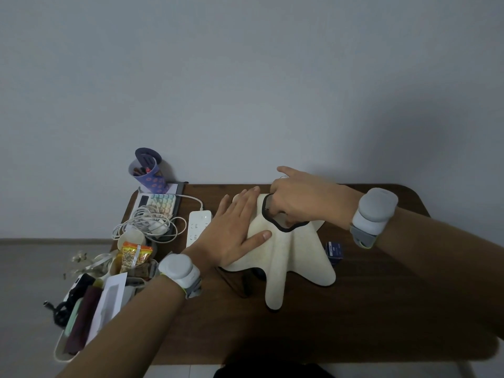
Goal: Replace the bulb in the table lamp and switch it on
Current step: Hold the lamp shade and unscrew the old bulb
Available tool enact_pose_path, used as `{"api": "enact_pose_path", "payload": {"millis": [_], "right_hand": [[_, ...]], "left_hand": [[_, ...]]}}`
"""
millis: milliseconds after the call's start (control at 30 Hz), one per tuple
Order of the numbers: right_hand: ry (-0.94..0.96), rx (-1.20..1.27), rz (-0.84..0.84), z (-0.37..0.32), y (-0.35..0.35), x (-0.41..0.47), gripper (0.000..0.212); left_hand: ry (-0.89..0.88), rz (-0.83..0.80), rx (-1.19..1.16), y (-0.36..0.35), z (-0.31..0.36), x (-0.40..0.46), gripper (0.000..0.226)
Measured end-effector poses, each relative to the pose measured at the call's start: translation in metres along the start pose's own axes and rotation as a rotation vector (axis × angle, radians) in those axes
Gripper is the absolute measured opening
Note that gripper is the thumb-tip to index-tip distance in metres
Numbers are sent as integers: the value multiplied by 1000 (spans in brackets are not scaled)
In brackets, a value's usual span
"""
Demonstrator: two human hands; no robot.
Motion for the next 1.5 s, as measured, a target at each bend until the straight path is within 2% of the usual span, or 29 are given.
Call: {"api": "enact_pose_path", "payload": {"millis": [100, 300, 567, 767, 1000, 1267, 1400, 1500], "right_hand": [[5, 8, -13, 1, 0, 2, 18], [-58, -18, -3, 4, -2, 1, 29], [-8, 13, 0, -1, 2, 2, 18], [-67, 7, -37, 1, 5, 1, 26], [-44, -35, -79, 0, 6, 6, 21], [36, -31, -9, -1, 4, 4, 19], [-2, 8, -10, 1, 6, 3, 14], [-52, -6, -53, 1, 9, 2, 24]], "left_hand": [[-1, 0, 3, 1, -1, 0, 90], [2, 3, -1, 2, 0, -1, 89], [8, -1, 9, 3, -1, -2, 89], [9, 4, -7, 3, 1, -1, 90], [5, 6, -11, 1, 0, -1, 90], [12, 7, -17, 3, 0, -2, 90], [10, 10, -19, 4, 0, -2, 89], [7, 18, -19, 5, 2, -2, 89]]}}
Point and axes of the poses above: each hand's wrist, its own x-axis towards the middle knuckle, its own y-axis out of the back of the hand, z = x × y, the point moved 5 cm from there along x, towards the middle knuckle, and after that the axes turned 8 degrees about z, right-handed, at the moved point
